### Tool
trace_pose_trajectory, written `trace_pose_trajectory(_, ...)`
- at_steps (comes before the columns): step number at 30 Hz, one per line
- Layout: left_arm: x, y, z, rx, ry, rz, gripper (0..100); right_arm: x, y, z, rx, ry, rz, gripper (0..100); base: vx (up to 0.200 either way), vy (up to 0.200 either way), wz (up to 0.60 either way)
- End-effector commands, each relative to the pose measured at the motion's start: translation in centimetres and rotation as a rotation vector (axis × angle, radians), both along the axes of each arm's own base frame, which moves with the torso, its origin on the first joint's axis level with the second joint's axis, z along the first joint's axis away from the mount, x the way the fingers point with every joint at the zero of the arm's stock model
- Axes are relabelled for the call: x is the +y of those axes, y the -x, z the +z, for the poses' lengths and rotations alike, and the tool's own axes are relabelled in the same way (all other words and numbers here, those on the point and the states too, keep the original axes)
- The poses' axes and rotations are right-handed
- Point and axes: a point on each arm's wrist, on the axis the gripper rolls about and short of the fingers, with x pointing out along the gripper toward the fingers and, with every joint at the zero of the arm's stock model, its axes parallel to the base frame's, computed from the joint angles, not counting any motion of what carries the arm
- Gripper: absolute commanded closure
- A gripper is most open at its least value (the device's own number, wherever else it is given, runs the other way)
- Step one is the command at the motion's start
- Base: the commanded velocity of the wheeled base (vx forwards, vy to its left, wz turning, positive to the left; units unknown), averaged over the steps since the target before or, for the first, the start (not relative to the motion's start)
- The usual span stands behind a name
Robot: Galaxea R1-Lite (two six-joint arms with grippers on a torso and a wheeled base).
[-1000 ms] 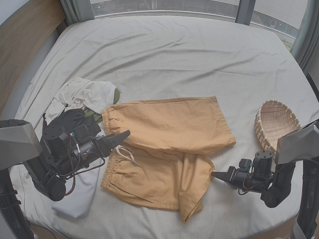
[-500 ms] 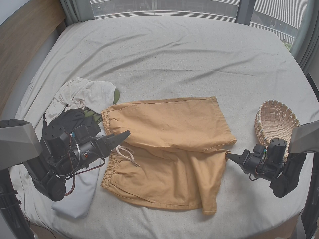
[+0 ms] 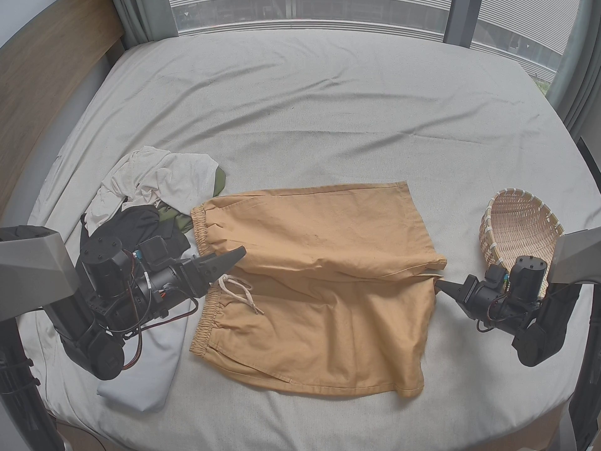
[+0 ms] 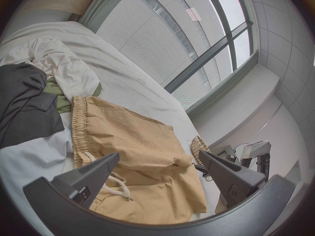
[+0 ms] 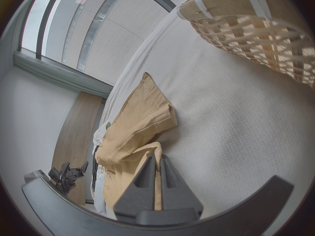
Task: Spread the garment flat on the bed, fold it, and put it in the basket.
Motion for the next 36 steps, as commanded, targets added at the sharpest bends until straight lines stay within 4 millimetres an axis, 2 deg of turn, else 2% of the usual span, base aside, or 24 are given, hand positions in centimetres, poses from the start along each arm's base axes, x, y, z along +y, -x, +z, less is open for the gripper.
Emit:
trace_pose_trajectory(1, 0.0, 0.0, -0.2, 0.004, -0.001, -0.001, 0, -0.2, -0.3, -0.1, -0.015, 0.022, -0.001, 100, 0.0, 0.0, 0.0)
trace_pose_trajectory(14, 0.0, 0.0, -0.2, 0.004, -0.001, 0.001, 0, -1.2, -1.6, 0.3, -0.079, 0.045, -0.031, 100, 0.0, 0.0, 0.0)
trace_pose_trajectory(25, 0.0, 0.0, -0.2, 0.006, -0.001, 0.001, 0, -1.4, -1.8, 0.4, -0.091, 0.058, -0.034, 100, 0.0, 0.0, 0.0)
trace_pose_trajectory(26, 0.0, 0.0, -0.2, 0.006, -0.001, 0.001, 0, -1.4, -1.8, 0.4, -0.091, 0.058, -0.034, 0, 0.0, 0.0, 0.0)
trace_pose_trajectory(31, 0.0, 0.0, -0.2, 0.006, -0.001, 0.001, 0, -1.3, -1.7, 0.5, -0.095, 0.056, -0.033, 0, 0.0, 0.0, 0.0)
trace_pose_trajectory(36, 0.0, -0.1, -0.2, 0.004, -0.001, 0.001, 0, -1.1, -0.5, 1.4, -0.096, 0.061, -0.022, 0, 0.0, 0.0, 0.0)
